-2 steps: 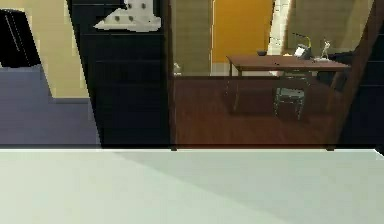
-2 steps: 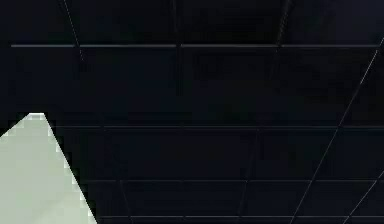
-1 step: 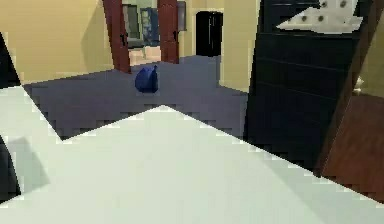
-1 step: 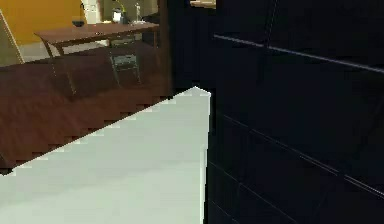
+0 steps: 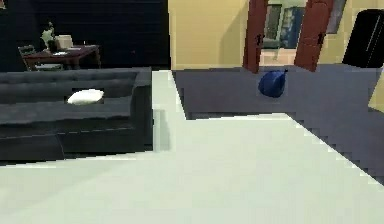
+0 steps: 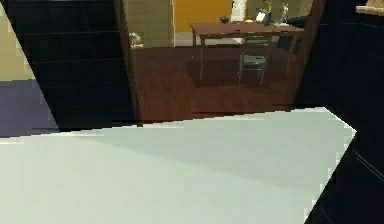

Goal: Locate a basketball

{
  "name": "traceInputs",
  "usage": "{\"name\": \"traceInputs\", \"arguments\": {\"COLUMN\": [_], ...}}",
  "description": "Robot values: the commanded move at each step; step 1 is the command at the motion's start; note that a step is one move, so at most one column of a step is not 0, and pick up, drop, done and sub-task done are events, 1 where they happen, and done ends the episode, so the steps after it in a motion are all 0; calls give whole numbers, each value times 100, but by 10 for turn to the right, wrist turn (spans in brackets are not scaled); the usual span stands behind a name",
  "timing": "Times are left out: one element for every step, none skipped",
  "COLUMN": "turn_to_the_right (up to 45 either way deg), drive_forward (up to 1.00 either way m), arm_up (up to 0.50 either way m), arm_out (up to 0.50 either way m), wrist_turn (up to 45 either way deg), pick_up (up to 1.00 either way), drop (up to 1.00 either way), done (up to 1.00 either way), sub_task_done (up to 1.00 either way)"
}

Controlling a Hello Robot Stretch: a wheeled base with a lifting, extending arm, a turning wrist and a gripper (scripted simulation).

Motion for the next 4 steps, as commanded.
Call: {"name": "traceInputs", "arguments": {"turn_to_the_right": [-30,0,120,0], "drive_forward": [0,15,0,100], "arm_up": [0,0,0,0], "arm_out": [0,0,0,0], "wrist_turn": [0,0,0,0], "pick_up": [0,0,0,0], "drop": [0,0,0,0], "done": [0,0,0,0], "sub_task_done": [0,0,0,0]}}
